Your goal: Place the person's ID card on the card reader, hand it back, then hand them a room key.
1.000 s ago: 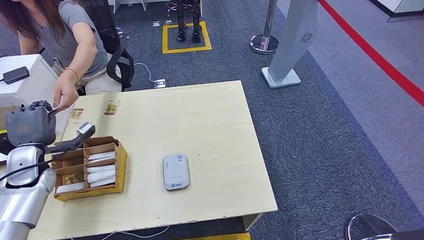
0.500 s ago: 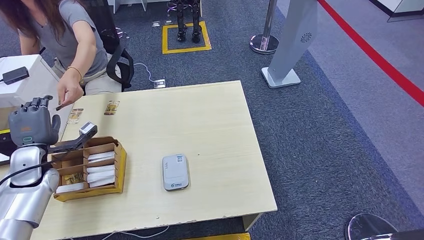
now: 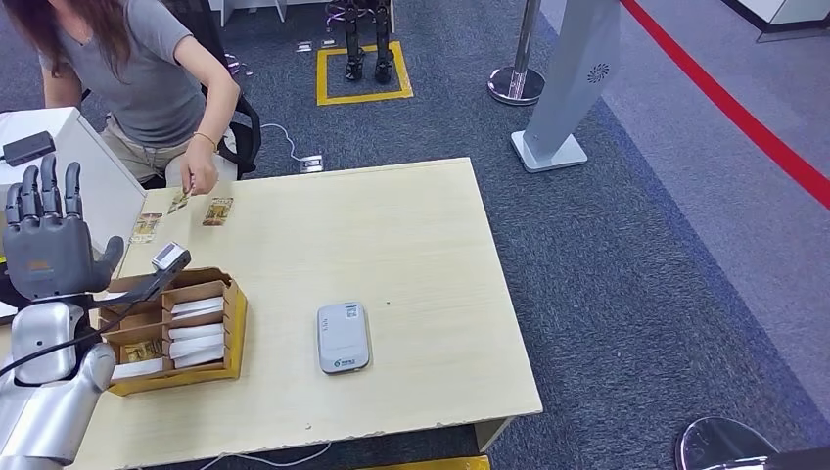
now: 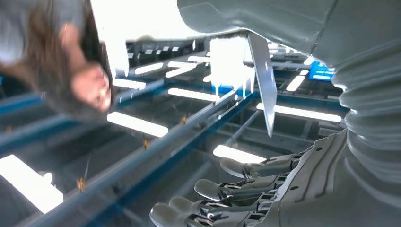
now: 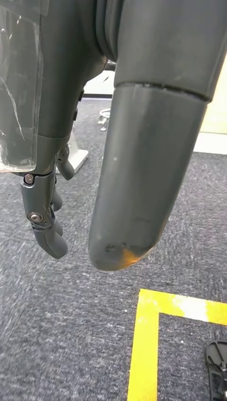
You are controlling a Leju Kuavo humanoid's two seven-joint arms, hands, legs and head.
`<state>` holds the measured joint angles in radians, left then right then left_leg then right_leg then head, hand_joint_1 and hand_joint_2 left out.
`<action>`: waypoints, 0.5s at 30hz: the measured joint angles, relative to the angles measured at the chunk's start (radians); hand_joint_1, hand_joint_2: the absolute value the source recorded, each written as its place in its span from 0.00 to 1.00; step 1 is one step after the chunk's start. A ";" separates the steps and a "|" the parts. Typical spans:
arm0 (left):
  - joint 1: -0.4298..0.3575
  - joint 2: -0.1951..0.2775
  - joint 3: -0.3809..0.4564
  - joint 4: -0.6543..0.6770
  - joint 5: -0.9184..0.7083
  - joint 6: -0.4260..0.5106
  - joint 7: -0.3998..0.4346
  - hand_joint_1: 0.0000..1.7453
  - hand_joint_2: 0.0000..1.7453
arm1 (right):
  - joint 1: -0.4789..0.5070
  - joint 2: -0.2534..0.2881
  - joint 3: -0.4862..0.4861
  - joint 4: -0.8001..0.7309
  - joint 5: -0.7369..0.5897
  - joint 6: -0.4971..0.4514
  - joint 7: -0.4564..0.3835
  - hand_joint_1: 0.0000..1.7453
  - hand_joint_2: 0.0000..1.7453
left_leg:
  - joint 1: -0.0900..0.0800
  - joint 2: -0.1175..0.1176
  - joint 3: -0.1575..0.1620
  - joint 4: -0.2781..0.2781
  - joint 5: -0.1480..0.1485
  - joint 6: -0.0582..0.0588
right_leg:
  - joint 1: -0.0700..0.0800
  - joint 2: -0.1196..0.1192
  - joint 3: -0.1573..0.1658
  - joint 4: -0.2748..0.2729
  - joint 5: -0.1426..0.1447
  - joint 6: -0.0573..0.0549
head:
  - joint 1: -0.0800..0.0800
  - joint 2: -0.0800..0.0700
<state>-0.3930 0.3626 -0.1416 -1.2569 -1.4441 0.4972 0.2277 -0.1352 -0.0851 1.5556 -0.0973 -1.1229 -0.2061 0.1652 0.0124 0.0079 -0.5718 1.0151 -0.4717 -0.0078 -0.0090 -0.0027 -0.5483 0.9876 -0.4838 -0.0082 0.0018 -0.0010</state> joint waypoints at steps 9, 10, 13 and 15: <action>0.165 0.024 0.076 -0.248 0.017 0.009 -0.007 0.00 1.00 | 0.007 0.000 0.000 0.000 -0.018 -0.002 0.001 0.00 1.00 | 0.000 -0.001 -0.001 0.000 -0.001 0.000 | 0.000 -0.001 0.000 0.000 -0.001 0.000 | 0.000 0.000; 0.179 0.025 0.080 -0.262 0.048 0.014 -0.018 0.00 1.00 | 0.007 0.000 0.000 0.000 -0.023 -0.002 0.001 0.00 1.00 | 0.000 -0.001 -0.001 0.000 -0.001 0.000 | 0.000 -0.001 0.000 0.000 -0.001 0.000 | 0.000 0.000; 0.290 0.023 0.124 -0.368 0.374 0.002 -0.135 0.00 1.00 | 0.014 0.000 -0.003 0.000 -0.052 -0.004 0.004 0.00 1.00 | 0.000 0.005 0.002 -0.001 -0.003 0.000 | 0.000 0.005 0.001 0.000 -0.001 0.000 | 0.000 0.000; 0.388 0.014 0.178 -0.452 0.748 -0.104 -0.267 0.00 1.00 | 0.023 0.000 -0.006 0.000 -0.074 -0.007 0.001 0.00 1.00 | 0.000 0.008 0.002 -0.001 -0.004 0.000 | 0.000 0.007 0.000 0.000 -0.001 0.001 | 0.000 0.000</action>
<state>-0.0050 0.3765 0.0363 -1.7087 -0.6961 0.3930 -0.0388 -0.1124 -0.0847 1.5498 -0.0973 -1.1974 -0.2135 0.1664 0.0120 0.0156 -0.5695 1.0145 -0.4759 -0.0073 -0.0091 0.0043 -0.5481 0.9872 -0.4851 -0.0074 0.0015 -0.0009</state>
